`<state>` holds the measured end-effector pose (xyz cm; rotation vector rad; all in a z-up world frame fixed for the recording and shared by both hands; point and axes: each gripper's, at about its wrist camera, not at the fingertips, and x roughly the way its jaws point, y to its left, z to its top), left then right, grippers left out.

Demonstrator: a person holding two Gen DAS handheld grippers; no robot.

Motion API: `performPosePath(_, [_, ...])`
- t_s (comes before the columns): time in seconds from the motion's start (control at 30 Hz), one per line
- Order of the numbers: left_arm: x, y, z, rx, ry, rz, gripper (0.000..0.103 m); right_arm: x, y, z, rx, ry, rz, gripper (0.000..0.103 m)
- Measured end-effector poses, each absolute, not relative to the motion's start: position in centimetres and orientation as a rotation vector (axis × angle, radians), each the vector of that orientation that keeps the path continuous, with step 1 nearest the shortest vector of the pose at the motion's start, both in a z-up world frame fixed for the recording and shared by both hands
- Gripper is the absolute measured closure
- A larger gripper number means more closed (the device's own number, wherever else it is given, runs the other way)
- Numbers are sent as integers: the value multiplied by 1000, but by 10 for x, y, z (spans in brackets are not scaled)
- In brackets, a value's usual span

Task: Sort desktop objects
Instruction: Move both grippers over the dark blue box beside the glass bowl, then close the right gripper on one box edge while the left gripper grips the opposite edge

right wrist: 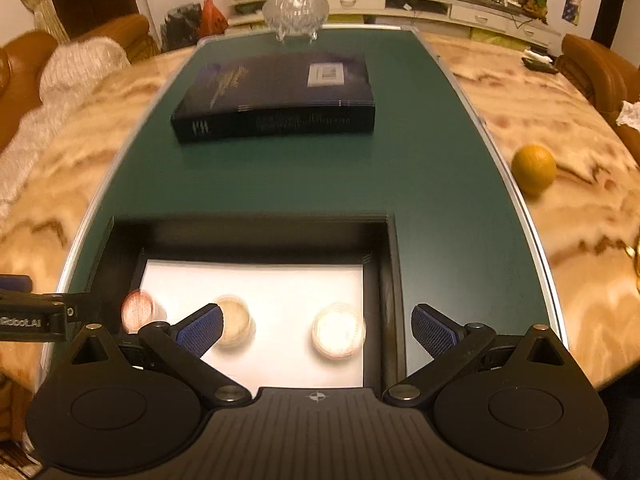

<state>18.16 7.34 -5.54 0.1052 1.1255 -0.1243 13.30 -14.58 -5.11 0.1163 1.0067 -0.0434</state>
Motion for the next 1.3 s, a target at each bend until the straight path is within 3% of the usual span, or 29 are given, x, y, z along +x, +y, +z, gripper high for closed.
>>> performPosePath(0.33, [274, 62, -56, 152, 1050, -113, 0, 207, -195, -35, 157, 833, -5, 0])
performPosePath(0.63, [359, 68, -76, 72, 1054, -72, 0, 288, -218, -45, 68, 921, -50, 0])
performPosePath(0.97, [414, 65, -87, -50, 1026, -159, 0, 355, -264, -85, 321, 947, 34, 0])
performPosePath(1.3, [439, 51, -105, -79, 1038, -263, 7, 390, -268, -114, 449, 962, 186, 14])
